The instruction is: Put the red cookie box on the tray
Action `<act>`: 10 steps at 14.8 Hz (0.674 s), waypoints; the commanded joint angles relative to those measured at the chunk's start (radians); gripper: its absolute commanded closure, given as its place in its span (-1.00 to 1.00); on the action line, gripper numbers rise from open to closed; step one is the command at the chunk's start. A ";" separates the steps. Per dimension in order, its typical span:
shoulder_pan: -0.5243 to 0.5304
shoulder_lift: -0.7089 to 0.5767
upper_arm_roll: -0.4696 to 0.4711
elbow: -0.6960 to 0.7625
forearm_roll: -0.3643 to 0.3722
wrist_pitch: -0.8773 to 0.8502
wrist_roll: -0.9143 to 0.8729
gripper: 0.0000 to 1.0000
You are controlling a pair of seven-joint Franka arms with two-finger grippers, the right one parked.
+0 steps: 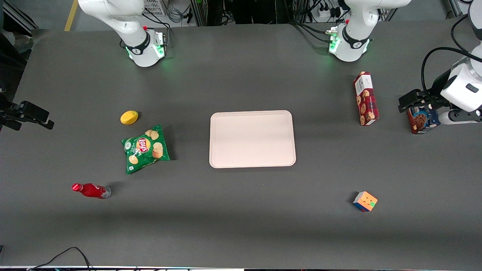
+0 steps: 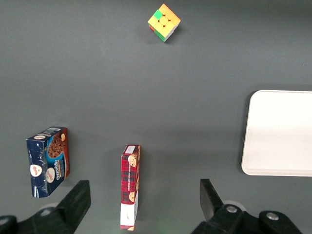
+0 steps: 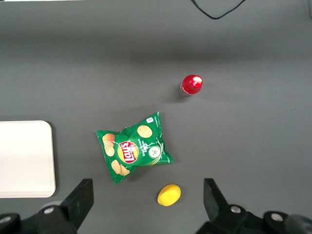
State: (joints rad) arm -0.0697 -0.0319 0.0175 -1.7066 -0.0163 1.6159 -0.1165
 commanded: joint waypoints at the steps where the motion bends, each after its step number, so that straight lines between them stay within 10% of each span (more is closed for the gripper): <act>1: 0.002 -0.026 0.004 -0.054 0.007 -0.008 0.004 -1.00; 10: 0.005 -0.222 0.007 -0.419 0.061 0.218 0.015 -1.00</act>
State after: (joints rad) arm -0.0676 -0.1075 0.0225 -1.8977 0.0224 1.6865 -0.1161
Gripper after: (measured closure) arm 0.000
